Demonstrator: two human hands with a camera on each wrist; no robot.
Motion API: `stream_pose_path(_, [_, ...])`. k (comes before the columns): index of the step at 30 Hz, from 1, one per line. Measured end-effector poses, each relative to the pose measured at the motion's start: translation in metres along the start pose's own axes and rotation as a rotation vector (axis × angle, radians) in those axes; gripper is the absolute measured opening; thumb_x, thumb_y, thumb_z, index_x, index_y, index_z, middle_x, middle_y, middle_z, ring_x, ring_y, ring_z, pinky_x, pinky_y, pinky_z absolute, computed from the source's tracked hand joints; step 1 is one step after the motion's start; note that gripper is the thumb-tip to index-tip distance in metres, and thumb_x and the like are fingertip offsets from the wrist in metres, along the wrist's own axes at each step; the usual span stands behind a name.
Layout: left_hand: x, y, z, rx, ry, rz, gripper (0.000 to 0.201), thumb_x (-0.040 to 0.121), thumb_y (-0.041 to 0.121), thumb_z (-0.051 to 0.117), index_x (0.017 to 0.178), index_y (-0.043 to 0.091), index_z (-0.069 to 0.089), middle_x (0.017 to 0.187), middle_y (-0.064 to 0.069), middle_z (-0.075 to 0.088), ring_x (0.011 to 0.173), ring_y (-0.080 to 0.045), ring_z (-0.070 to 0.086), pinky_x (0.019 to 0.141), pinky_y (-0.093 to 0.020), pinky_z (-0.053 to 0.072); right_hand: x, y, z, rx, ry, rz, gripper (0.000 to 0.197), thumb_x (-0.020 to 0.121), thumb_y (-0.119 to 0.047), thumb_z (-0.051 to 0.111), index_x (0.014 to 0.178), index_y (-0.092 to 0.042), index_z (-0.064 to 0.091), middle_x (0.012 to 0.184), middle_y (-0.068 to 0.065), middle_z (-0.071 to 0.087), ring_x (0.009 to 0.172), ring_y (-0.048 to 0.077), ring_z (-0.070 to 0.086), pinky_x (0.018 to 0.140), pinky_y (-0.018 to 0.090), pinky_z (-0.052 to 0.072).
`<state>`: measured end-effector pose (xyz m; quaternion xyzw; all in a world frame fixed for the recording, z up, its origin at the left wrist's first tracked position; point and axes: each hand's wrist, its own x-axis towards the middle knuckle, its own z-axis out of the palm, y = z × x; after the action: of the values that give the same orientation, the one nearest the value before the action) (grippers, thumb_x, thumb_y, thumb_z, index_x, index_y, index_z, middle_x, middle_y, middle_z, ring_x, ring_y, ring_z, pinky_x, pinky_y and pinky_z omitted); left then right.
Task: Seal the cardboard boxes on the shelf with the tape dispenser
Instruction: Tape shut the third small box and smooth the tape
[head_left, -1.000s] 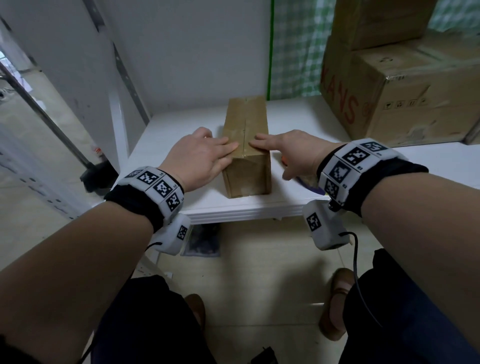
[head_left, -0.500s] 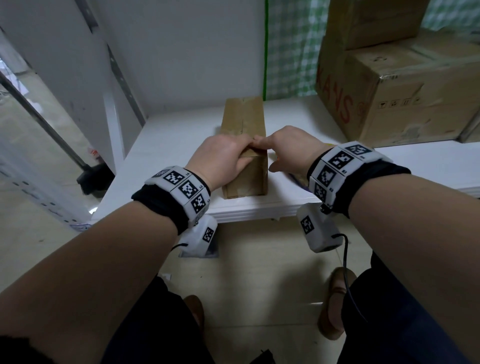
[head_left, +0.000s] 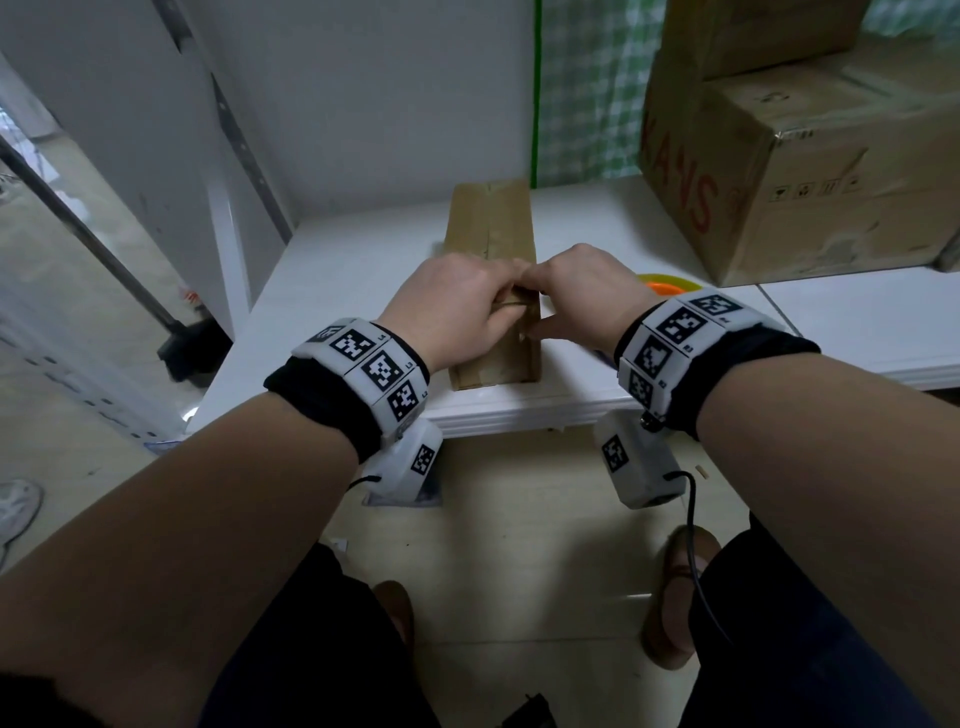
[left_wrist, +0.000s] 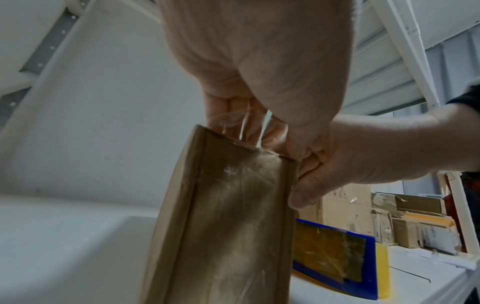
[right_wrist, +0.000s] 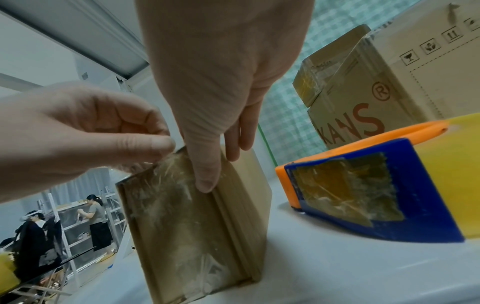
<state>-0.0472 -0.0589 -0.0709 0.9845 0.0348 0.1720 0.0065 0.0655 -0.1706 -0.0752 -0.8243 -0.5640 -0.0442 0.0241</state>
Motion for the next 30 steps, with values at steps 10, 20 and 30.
stream_pose_path(10, [0.008, 0.001, -0.009, 0.015, -0.086, 0.005, 0.004, 0.087, 0.027, 0.059, 0.090, 0.026, 0.061, 0.058, 0.014, 0.038, 0.068, -0.016, 0.042, 0.063, -0.027, 0.025, -0.004, 0.000, -0.001, 0.046, 0.010, 0.015, 0.050, 0.088, -0.030, 0.061, 0.136, -0.021, 0.049, 0.111, 0.011, 0.065, 0.104, 0.032, 0.056, 0.082, 0.034, 0.039])
stream_pose_path(20, [0.015, -0.004, -0.017, 0.004, -0.214, -0.063, 0.021, 0.075, 0.022, 0.060, 0.059, 0.027, 0.046, 0.055, 0.011, 0.044, 0.063, -0.017, 0.045, 0.059, -0.025, 0.029, -0.005, 0.002, 0.003, 0.070, 0.024, 0.023, 0.052, 0.092, -0.031, 0.058, 0.141, -0.024, 0.043, 0.132, 0.007, 0.058, 0.112, 0.029, 0.054, 0.087, 0.032, 0.038])
stream_pose_path(30, [0.013, -0.018, -0.019, -0.205, -0.206, -0.135, 0.019, 0.070, 0.031, 0.058, 0.076, 0.015, 0.066, 0.068, 0.004, 0.061, 0.069, -0.017, 0.054, 0.066, -0.030, 0.045, -0.002, 0.005, 0.008, 0.123, 0.039, 0.034, 0.049, 0.096, -0.038, 0.048, 0.143, -0.029, 0.040, 0.149, -0.009, 0.039, 0.127, 0.021, 0.048, 0.102, 0.031, 0.038])
